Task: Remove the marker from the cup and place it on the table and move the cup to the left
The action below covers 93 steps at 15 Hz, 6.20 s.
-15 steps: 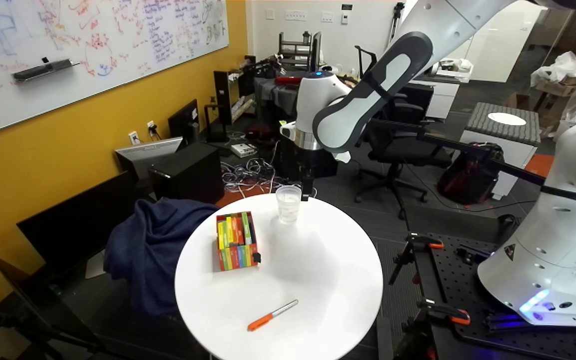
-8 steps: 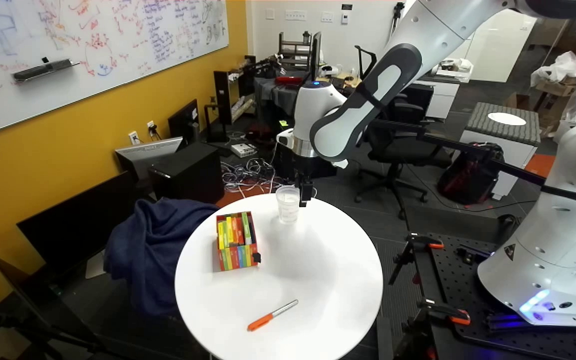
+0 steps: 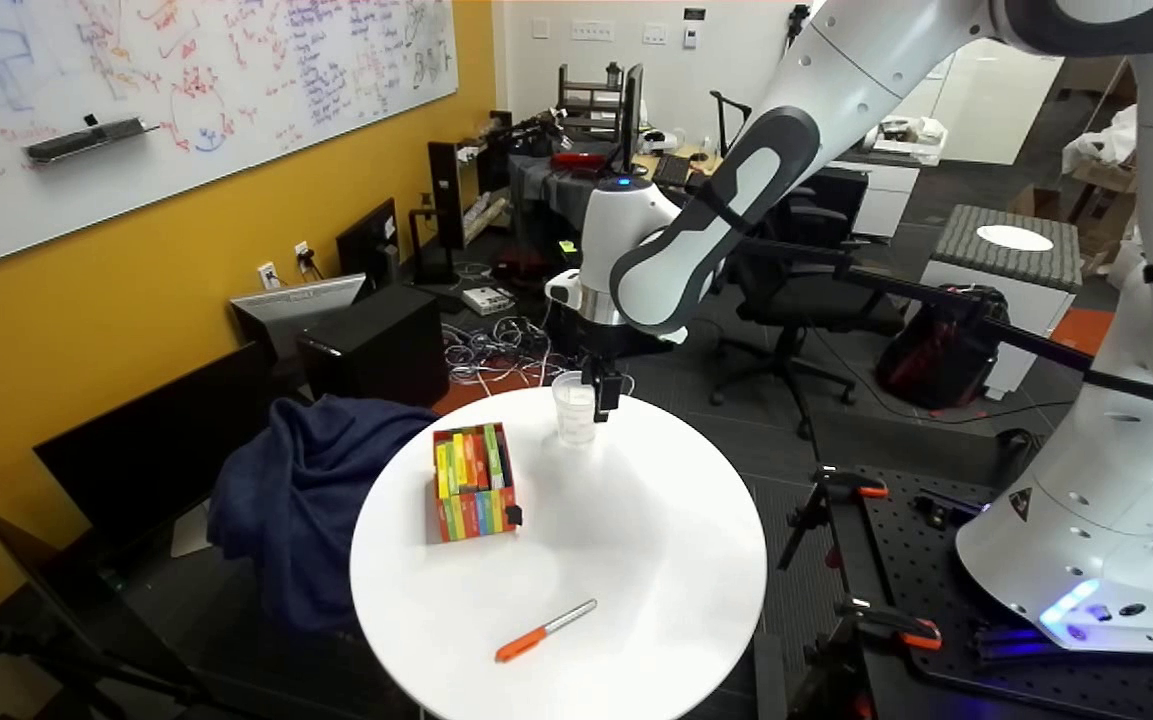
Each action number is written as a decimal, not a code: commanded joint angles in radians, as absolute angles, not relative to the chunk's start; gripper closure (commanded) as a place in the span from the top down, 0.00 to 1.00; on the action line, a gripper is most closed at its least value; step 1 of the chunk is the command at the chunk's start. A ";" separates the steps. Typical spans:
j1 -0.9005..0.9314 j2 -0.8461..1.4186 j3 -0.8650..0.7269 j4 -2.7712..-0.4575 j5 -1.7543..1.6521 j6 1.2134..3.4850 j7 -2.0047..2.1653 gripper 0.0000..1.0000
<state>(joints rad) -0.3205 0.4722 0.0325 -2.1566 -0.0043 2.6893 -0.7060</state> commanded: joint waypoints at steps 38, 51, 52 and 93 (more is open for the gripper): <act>-0.316 0.464 0.039 -2.146 0.007 2.634 -0.584 0.01; -0.159 0.443 0.045 -2.191 -0.017 2.639 -0.362 0.01; -0.144 0.447 0.045 -2.186 -0.020 2.638 -0.347 0.01; 0.052 0.265 -0.001 -2.281 -0.153 2.570 -0.085 1.00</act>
